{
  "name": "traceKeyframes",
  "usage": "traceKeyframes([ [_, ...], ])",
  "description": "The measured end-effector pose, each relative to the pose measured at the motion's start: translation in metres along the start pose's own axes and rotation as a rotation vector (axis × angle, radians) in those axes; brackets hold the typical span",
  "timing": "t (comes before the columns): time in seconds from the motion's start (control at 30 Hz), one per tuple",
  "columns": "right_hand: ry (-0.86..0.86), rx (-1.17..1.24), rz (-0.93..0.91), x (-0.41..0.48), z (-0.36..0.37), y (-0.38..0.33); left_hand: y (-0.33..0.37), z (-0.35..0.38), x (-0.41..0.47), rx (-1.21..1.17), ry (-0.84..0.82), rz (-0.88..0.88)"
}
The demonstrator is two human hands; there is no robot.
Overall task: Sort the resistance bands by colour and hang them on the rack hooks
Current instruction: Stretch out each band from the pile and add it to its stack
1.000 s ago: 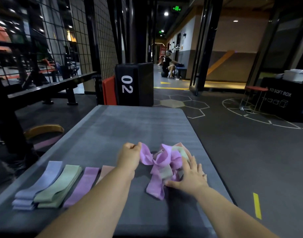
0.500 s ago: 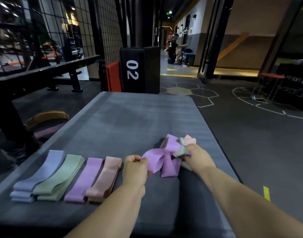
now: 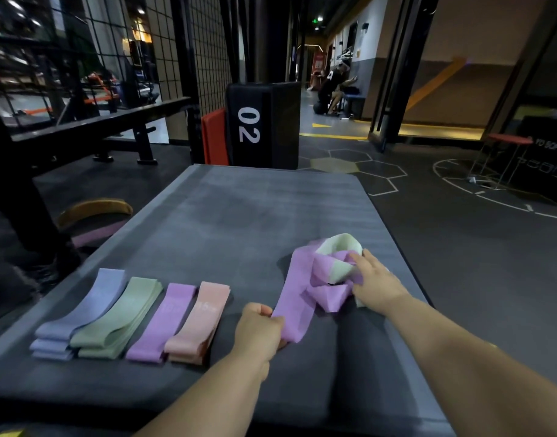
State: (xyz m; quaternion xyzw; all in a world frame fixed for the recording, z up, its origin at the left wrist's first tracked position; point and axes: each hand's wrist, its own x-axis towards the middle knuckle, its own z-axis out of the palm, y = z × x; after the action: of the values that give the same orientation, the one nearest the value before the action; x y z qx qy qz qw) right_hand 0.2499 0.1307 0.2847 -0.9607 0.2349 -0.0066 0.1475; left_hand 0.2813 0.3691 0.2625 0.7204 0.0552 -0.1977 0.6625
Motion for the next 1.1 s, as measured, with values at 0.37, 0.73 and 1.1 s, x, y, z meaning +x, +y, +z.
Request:
traceKeyframes([
  [0.37, 0.325, 0.009, -0.18, -0.056, -0.003, -0.027, 0.009, -0.003, -0.035, 0.114, -0.102, 0.049],
  [0.73, -0.383, 1.38, 0.479, -0.09, 0.024, -0.088, 0.021, -0.014, -0.076, 0.021, -0.18, 0.033],
  [1.1, -0.249, 1.563, 0.394, -0.077, -0.01, -0.13, 0.018, -0.047, -0.078, 0.181, -0.254, 0.057],
])
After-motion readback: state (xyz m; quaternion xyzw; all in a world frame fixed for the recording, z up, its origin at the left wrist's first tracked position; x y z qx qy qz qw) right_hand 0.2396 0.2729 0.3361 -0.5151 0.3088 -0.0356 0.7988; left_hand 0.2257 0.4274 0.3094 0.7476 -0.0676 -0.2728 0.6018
